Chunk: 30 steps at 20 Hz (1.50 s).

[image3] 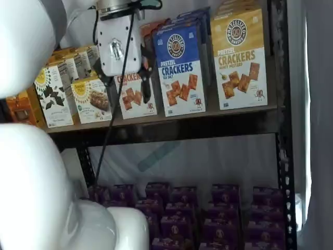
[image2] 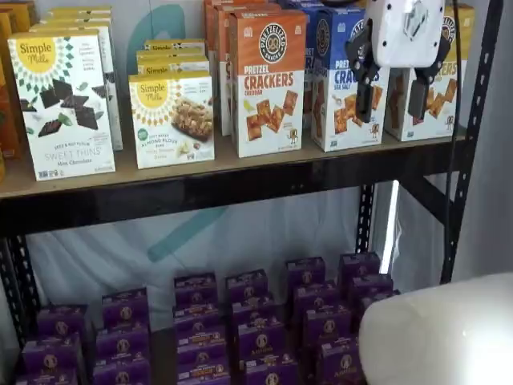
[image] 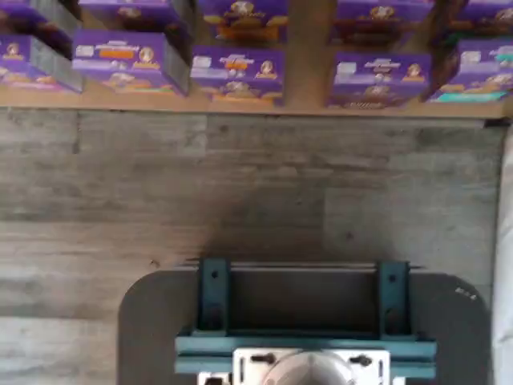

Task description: Retrieve the yellow and white box located on the top shelf, the sixth one from the left

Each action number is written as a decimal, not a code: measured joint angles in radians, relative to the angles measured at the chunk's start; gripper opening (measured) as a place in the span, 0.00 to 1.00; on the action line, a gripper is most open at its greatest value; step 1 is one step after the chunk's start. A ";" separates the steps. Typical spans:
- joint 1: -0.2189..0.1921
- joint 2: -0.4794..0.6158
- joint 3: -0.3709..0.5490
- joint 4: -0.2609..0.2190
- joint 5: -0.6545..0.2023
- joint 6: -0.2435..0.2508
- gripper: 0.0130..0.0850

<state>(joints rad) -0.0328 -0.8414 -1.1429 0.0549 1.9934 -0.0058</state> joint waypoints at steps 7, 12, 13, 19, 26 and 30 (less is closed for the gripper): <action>-0.121 0.024 0.008 -0.088 -0.167 -0.145 1.00; -0.272 0.090 -0.025 -0.077 -0.263 -0.287 1.00; -0.307 0.107 -0.034 -0.070 -0.286 -0.318 1.00; -0.437 0.189 -0.083 -0.025 -0.368 -0.437 1.00; -0.549 0.309 -0.190 0.033 -0.394 -0.542 1.00; -0.574 0.342 -0.225 0.048 -0.386 -0.566 1.00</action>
<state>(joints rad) -0.6070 -0.4999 -1.3675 0.1031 1.6079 -0.5720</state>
